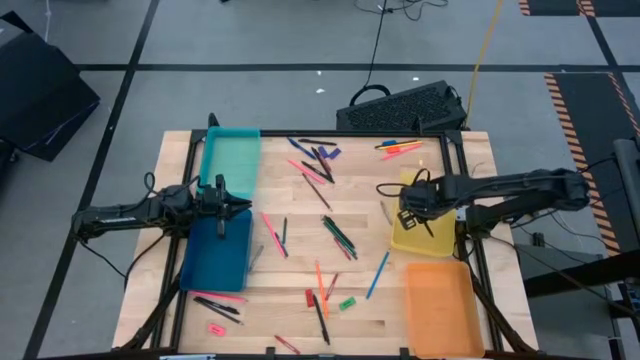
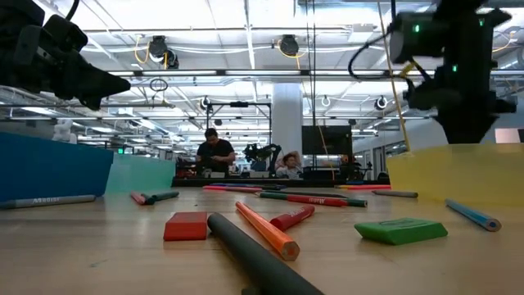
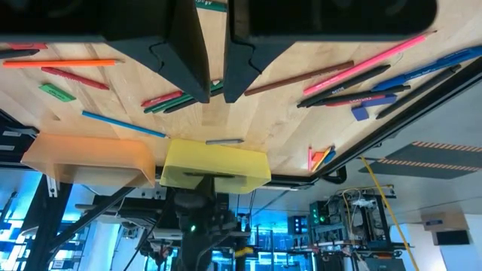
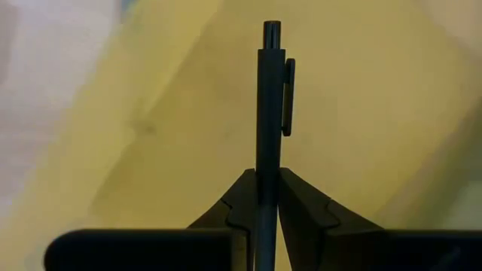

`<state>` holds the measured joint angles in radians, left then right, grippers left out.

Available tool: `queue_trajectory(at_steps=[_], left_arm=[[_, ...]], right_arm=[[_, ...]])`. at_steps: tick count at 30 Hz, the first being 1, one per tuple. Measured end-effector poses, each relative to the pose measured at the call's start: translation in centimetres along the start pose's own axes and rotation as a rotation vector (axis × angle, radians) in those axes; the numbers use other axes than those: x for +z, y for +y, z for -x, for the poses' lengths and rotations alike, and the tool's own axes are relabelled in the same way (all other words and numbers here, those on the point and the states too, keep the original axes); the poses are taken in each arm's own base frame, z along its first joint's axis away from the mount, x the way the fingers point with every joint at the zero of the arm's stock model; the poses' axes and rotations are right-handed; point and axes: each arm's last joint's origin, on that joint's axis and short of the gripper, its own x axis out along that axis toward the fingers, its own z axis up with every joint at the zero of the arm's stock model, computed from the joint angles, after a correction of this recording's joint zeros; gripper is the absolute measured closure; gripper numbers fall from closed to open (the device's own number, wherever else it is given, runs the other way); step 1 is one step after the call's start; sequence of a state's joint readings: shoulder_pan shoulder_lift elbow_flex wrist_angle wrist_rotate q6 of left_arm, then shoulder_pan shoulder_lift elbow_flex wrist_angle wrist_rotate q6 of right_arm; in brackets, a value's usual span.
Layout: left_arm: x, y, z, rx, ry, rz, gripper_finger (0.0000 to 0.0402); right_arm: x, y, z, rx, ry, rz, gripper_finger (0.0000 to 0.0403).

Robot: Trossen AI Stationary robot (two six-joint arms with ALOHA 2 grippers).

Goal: Sort crayons/erasers/pens/pencils in bins
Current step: Put the black pen into the yellow bin

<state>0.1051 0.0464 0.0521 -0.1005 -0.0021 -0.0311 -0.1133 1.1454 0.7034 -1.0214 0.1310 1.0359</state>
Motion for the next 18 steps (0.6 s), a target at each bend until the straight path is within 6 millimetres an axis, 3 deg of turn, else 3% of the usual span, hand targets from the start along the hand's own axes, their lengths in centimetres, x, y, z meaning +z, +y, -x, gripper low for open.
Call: queue_trajectory(at_steps=[4,9,13,18], left_arm=[[0.0,0.0,0.0,0.000,0.001,0.000,0.0357],[0.0,0.0,0.0,0.000,0.000,0.000,0.0357],[0.0,0.0,0.0,0.000,0.001,0.000,0.0357],[0.0,0.0,0.0,0.000,0.001,0.000,0.0357]], right_arm=[[0.2,-0.6,-1.6,-0.023,0.015,-0.017,0.0354],[0.8,-0.9,-1.7,-0.025,0.041,0.029,0.0309],[2.0,-0.3,-0.2,0.019,-0.003,0.086,0.0275],[4.3,1.6,3.1,0.040,-0.157,0.196,0.0270]])
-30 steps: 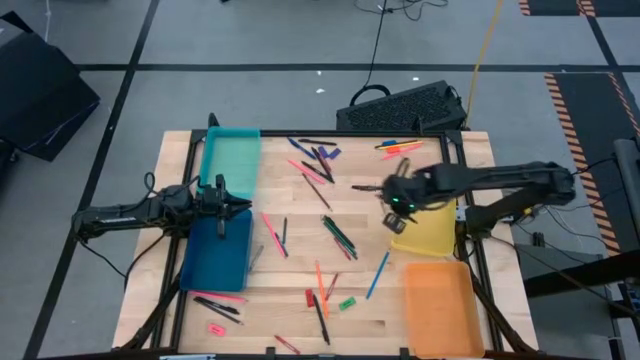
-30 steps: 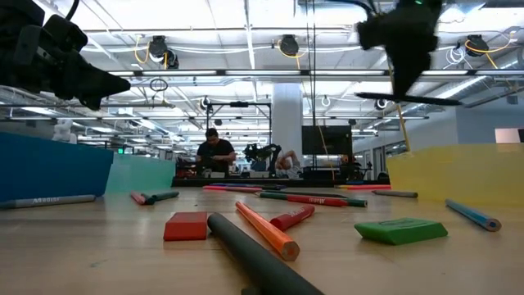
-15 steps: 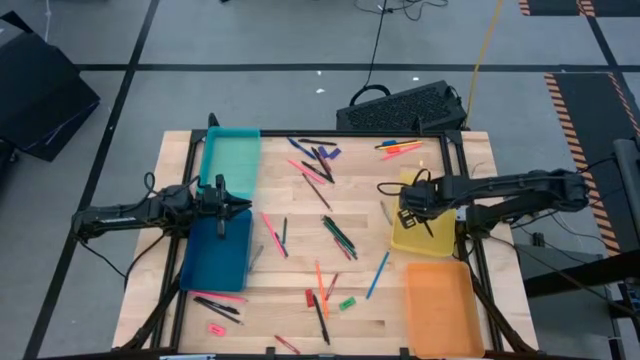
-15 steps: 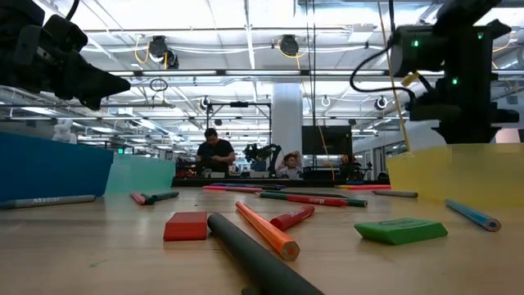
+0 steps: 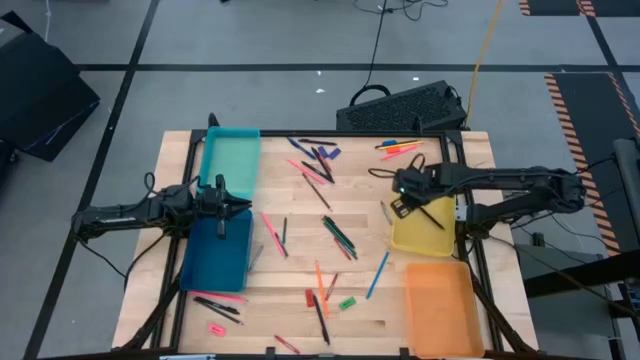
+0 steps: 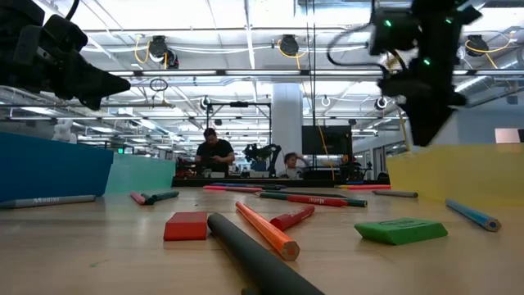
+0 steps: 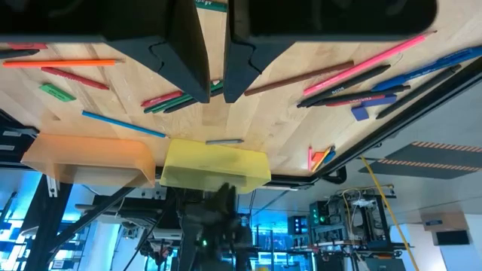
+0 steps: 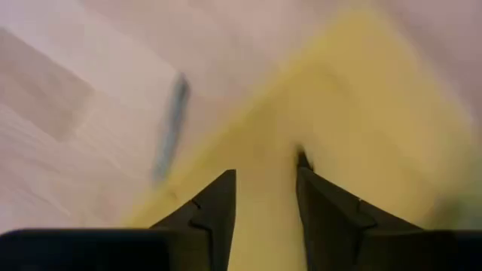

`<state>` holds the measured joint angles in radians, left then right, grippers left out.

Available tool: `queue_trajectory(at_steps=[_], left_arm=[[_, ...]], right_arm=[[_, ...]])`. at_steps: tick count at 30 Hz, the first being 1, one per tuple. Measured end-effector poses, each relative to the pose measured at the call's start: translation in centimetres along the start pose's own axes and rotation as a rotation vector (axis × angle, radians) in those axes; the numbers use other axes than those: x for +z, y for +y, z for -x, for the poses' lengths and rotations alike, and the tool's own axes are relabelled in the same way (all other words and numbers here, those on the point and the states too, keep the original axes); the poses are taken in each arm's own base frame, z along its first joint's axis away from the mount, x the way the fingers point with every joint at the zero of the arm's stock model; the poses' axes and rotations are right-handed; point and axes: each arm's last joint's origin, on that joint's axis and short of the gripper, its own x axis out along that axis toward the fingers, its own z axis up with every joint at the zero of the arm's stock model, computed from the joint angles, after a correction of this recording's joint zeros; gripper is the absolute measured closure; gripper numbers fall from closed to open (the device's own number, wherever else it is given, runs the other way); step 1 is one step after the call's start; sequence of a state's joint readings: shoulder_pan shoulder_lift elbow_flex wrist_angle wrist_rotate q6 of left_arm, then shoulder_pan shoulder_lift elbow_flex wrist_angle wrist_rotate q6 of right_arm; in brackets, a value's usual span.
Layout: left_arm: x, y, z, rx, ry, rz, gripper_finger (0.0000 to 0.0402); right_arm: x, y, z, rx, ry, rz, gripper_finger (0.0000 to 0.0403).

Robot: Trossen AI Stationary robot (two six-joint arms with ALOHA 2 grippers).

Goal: Sort crayons/erasers/pens/pencils in bins
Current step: Put the black pen into the yellow bin

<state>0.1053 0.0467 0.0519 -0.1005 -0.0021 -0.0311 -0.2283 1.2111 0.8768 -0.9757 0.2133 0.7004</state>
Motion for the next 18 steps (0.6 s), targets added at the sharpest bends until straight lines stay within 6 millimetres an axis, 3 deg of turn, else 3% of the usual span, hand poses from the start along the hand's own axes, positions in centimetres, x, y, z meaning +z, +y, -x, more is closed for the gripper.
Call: queue_trajectory(at_steps=[3,7,14,18], left_arm=[[0.0,0.0,0.0,0.000,0.000,0.000,0.0357],[0.0,0.0,0.0,0.000,0.000,0.000,0.0357],[0.0,0.0,0.0,0.000,-0.001,0.000,0.0357],[0.0,0.0,0.0,-0.001,0.000,0.000,0.0357]], right_arm=[[2.2,1.5,0.9,0.021,-0.069,0.086,0.0272],[4.6,4.2,0.2,0.055,-0.109,0.201,0.0272],[7.7,9.6,-3.4,0.248,-0.308,0.381,0.0253],[8.8,11.2,-6.3,0.264,-0.377,0.454,0.0225]])
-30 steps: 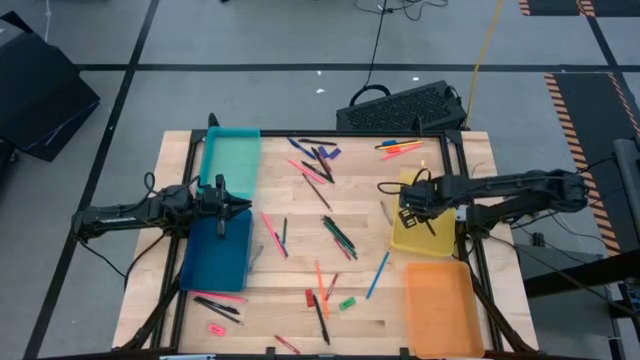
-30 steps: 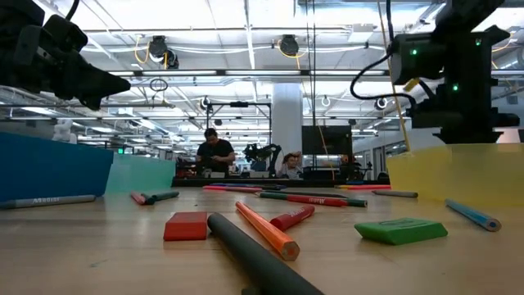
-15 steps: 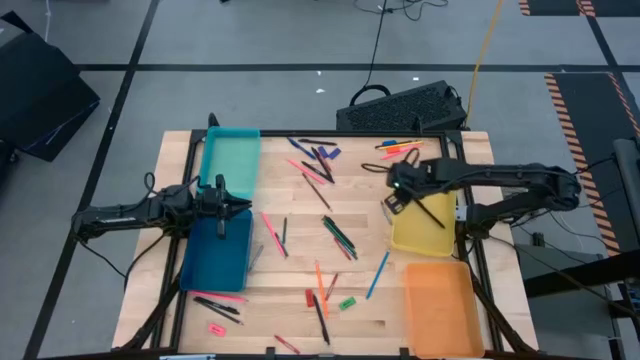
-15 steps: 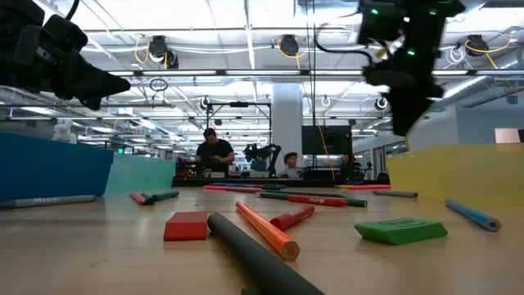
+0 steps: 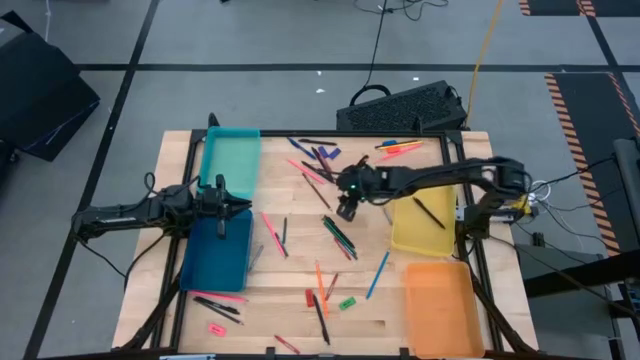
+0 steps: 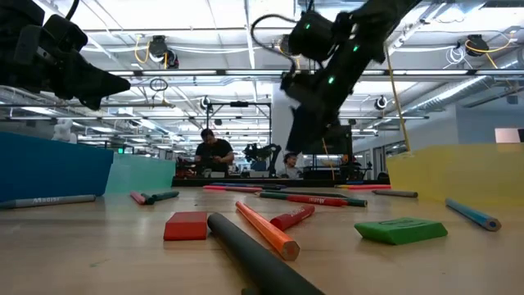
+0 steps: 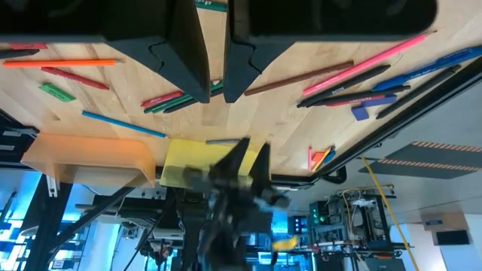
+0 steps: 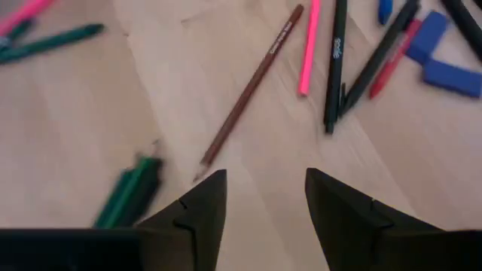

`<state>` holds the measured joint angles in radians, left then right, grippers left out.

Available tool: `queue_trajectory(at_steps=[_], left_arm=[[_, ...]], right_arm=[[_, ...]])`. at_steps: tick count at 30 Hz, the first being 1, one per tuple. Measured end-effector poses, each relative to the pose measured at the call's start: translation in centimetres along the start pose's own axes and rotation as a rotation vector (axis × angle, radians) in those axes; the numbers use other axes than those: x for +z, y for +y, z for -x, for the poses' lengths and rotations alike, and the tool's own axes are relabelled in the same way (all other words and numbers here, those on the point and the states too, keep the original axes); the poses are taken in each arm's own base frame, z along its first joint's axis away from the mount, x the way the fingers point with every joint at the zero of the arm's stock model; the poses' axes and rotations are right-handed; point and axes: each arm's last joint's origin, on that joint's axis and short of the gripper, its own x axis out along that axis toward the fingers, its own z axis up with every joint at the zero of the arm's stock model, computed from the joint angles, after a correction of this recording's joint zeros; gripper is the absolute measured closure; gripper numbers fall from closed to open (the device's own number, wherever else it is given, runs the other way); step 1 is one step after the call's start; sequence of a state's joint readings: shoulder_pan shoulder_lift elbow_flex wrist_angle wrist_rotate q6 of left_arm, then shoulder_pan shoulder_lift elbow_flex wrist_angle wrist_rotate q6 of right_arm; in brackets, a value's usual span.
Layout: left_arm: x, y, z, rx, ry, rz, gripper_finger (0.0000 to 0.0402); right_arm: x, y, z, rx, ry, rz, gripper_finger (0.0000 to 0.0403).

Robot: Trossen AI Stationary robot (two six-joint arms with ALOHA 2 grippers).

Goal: Sort crayons/erasers/pens/pencils in bins
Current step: Put the black pen into the yellow bin

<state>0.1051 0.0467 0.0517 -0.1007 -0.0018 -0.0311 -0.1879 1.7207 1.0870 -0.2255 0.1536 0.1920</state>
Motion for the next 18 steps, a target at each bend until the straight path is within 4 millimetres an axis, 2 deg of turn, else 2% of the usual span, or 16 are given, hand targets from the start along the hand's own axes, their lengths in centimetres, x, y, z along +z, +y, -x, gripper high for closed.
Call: queue_trajectory(at_steps=[4,7,12,18], left_arm=[[0.0,0.0,0.0,0.000,0.000,0.000,0.0357],[0.0,0.0,0.0,0.000,-0.001,0.000,0.0357],[0.0,0.0,0.0,0.000,-0.001,0.000,0.0357],[0.0,0.0,0.0,0.001,-0.001,0.000,0.0357]], right_arm=[[0.0,-0.5,-3.0,-0.029,0.052,0.015,0.0215],[0.7,-1.0,-4.2,-0.050,0.052,0.018,0.0215],[2.1,-2.6,-5.1,-0.168,0.010,0.016,0.0216],[2.6,-4.8,-5.5,-0.110,-0.015,-0.061,0.0196]])
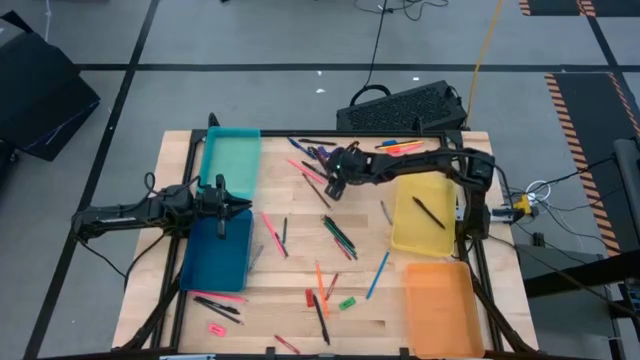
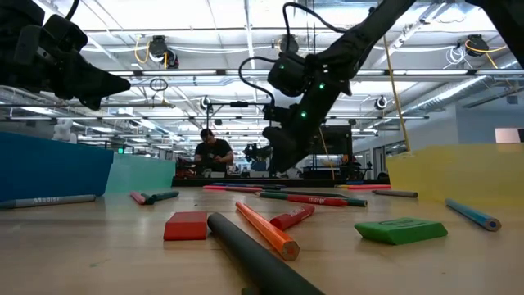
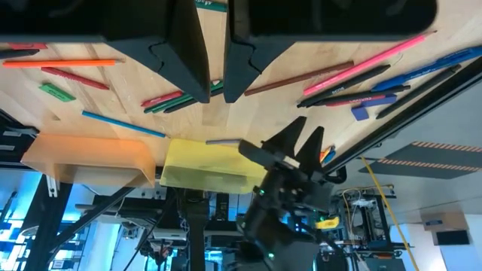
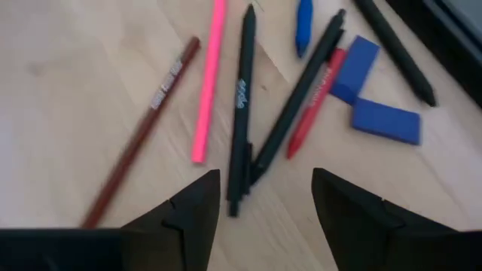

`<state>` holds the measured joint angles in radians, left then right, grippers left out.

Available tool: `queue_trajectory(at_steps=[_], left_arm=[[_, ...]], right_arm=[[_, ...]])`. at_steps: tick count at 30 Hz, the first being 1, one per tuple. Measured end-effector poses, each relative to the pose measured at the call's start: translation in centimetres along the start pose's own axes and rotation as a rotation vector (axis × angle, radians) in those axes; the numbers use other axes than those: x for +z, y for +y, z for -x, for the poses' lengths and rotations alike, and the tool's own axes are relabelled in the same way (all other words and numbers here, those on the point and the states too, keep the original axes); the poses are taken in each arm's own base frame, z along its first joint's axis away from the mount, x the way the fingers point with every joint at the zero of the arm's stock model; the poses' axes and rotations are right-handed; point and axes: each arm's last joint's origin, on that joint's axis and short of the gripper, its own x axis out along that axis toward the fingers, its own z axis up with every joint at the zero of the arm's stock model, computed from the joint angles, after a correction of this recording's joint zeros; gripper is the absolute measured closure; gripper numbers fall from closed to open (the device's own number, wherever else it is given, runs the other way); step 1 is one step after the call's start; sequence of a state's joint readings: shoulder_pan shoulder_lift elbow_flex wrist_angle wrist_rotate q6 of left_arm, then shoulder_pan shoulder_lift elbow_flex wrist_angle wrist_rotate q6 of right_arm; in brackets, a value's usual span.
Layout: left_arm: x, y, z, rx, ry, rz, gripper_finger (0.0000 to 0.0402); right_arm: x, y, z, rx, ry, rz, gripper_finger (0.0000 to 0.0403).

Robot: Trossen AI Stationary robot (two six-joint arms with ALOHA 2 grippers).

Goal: Sort crayons/erasers/pens/pencils in bins
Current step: Put the black pen into the yellow bin

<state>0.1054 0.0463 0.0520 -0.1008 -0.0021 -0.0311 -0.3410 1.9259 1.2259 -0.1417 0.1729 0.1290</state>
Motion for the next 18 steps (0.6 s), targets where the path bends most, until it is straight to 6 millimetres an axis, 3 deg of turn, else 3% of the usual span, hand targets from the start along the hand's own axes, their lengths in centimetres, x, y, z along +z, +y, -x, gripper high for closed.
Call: queue_trajectory(at_steps=[6,13,18], left_arm=[[0.0,0.0,0.0,0.000,0.000,0.000,0.0357],[0.0,0.0,0.0,0.000,0.000,0.000,0.0357],[0.0,0.0,0.0,0.000,0.000,0.000,0.0357]], right_arm=[[0.1,-0.8,-0.4,0.077,0.005,-0.059,0.0180],[-1.2,-0.6,-3.0,0.073,0.041,-0.091,0.0189],[-1.4,-0.7,-3.6,0.070,0.054,-0.109,0.0191]])
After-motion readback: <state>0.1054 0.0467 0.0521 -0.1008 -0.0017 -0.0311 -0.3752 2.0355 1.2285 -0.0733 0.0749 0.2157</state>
